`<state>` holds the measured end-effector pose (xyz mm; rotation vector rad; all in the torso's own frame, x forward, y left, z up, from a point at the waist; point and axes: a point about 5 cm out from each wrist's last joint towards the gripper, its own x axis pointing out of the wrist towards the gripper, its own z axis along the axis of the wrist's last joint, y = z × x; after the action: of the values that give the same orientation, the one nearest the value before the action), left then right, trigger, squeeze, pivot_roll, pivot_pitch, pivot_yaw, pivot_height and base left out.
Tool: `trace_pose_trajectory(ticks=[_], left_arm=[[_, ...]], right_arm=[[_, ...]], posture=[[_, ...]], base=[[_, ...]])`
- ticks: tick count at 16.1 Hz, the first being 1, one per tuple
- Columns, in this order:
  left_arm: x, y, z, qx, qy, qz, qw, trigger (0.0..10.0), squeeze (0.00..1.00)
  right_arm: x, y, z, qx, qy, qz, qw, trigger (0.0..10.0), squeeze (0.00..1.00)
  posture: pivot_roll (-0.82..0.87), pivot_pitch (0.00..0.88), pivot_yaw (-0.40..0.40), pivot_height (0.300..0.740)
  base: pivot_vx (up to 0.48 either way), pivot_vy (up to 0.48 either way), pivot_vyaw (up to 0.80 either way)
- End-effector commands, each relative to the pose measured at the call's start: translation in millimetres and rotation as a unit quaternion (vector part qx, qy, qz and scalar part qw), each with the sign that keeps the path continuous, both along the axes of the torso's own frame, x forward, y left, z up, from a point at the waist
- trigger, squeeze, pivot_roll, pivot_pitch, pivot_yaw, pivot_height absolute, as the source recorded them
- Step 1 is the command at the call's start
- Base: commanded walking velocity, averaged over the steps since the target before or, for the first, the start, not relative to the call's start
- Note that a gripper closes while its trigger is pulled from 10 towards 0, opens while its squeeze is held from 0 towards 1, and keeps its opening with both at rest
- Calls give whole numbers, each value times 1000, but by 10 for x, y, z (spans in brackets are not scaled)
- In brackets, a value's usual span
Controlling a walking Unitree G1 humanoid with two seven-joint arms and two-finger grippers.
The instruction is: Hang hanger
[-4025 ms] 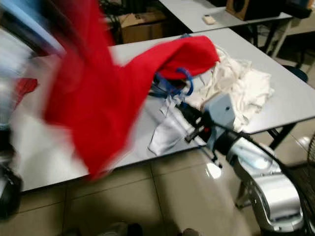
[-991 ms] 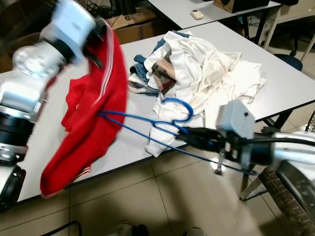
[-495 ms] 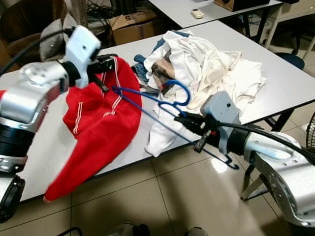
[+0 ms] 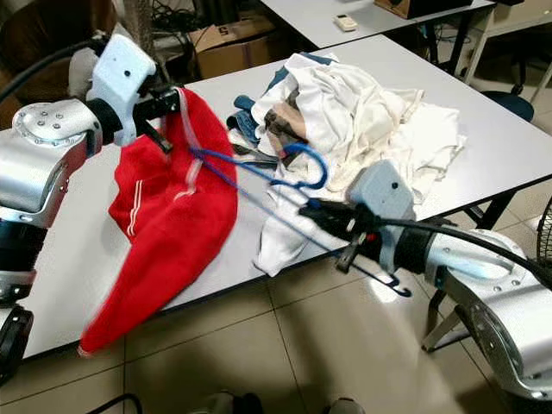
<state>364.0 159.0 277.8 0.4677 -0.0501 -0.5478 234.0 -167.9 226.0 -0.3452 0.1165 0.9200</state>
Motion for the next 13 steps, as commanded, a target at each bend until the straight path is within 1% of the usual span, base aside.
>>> trace_pose_trajectory(ticks=[1,2,3,4,5,6,8,10,11,13], left_arm=[[0,30,89,-33,-8,3,999,0,0],[10,67,149,-38,-44,30,998,0,0],[44,152,259,-59,-90,79,991,0,0],[57,193,361,-83,-108,84,987,0,0],[60,174,384,-83,-102,66,989,0,0],[57,147,384,-71,-100,56,991,0,0],[54,136,391,-83,-105,57,989,0,0],[61,122,396,-88,-111,55,988,0,0],[61,112,394,-79,-109,51,990,0,0],[55,94,390,-74,-105,44,991,0,0]], right_arm=[[-29,8,19,2,-5,8,1000,10000,0],[-24,-5,12,-2,-4,4,1000,10000,0],[-22,-15,19,-1,-7,2,1000,10000,0],[-17,-15,39,4,-11,0,1000,10000,0],[-8,-3,52,9,-12,1,1000,10000,0],[-8,35,36,12,-8,9,1000,10000,0],[-6,86,-10,11,2,16,1000,10000,0],[-28,172,-52,14,18,47,999,10000,0],[-82,254,-77,13,36,89,995,10000,0],[-94,297,-114,3,47,104,993,10000,0]], posture=[[-178,48,176,740],[-180,49,177,740],[-180,49,177,740],[-180,49,177,740],[-180,49,176,740],[-180,49,176,740],[-182,50,176,740],[-181,50,175,740],[-178,51,174,740],[-175,51,172,740]], base=[[0,0,0],[0,0,0],[0,0,0],[0,0,0],[0,0,0],[0,0,0],[0,0,0],[0,0,0],[0,0,0],[0,0,0]])
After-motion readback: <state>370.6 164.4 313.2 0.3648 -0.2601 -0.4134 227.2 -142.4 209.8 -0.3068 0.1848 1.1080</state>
